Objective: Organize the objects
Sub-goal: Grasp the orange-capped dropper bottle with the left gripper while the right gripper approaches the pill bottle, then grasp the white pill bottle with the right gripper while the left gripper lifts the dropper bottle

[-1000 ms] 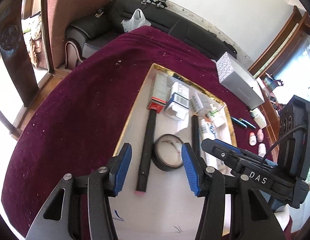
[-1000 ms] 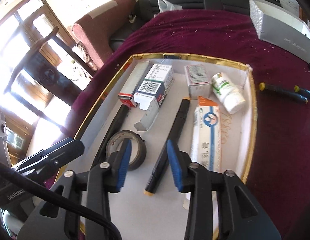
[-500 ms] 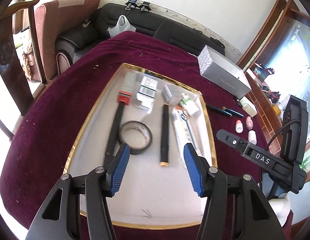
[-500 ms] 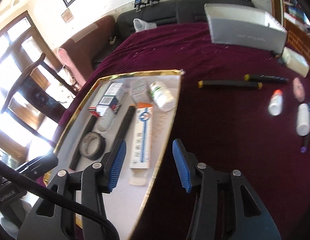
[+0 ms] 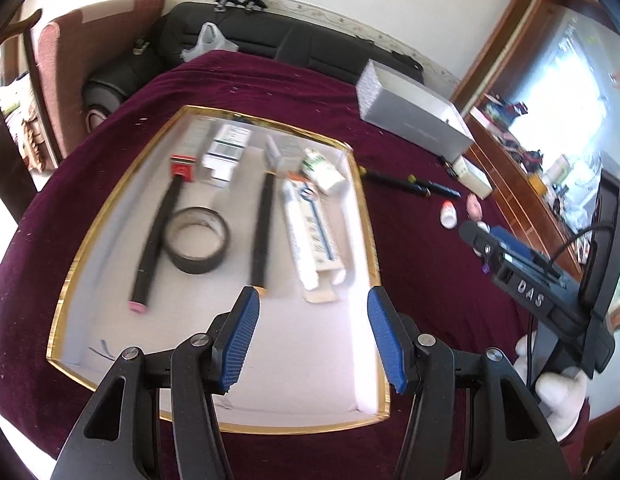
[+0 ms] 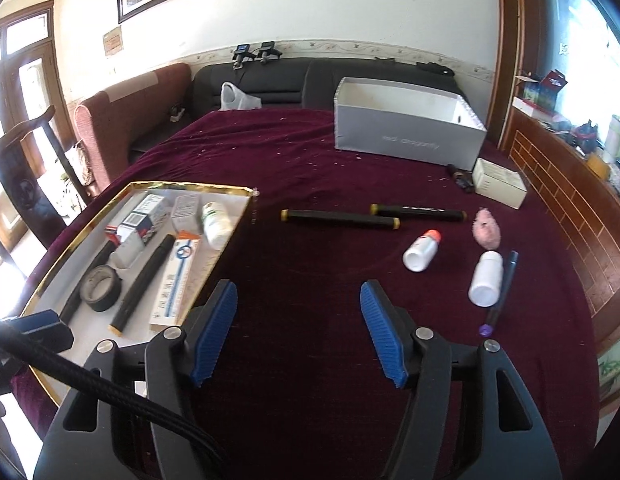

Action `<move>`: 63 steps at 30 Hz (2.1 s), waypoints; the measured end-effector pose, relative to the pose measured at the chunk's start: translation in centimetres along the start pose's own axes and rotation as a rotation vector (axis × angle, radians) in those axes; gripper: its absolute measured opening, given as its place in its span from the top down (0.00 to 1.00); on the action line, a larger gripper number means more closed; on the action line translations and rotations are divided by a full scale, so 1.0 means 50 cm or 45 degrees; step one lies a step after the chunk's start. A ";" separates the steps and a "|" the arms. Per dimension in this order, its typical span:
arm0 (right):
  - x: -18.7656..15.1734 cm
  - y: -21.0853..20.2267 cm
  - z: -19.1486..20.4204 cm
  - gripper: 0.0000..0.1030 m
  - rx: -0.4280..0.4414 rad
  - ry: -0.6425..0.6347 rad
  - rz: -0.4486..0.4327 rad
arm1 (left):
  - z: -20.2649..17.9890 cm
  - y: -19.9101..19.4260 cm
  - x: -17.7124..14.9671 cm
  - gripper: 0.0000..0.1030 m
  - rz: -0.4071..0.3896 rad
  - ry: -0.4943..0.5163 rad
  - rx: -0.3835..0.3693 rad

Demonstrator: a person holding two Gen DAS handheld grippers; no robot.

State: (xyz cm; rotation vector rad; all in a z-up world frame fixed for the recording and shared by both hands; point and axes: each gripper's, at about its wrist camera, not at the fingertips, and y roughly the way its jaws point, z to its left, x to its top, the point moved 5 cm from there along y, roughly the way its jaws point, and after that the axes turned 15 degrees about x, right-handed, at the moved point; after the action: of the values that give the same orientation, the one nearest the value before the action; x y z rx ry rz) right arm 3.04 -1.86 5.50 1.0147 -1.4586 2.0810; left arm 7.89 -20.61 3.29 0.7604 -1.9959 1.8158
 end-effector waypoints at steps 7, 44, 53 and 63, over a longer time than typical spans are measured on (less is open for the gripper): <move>-0.010 -0.030 -0.088 0.35 -0.050 0.084 -0.030 | -0.095 0.014 -0.023 0.51 0.050 0.119 -0.074; -0.069 -0.028 -0.586 0.35 0.128 0.966 -0.216 | -0.592 0.336 0.158 0.52 -0.009 0.678 -0.001; -0.070 -0.021 -0.584 0.33 0.122 0.964 -0.198 | -0.604 0.360 0.154 0.79 0.007 0.696 0.057; -0.067 -0.020 -0.579 0.33 0.104 0.935 -0.194 | -0.499 0.245 0.112 0.79 0.023 0.559 -0.014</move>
State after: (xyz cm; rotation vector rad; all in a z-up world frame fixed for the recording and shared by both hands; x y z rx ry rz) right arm -3.66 25.51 -1.94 0.2953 -0.8955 2.0812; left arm -6.43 3.60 -0.15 0.3031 -1.7255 1.7909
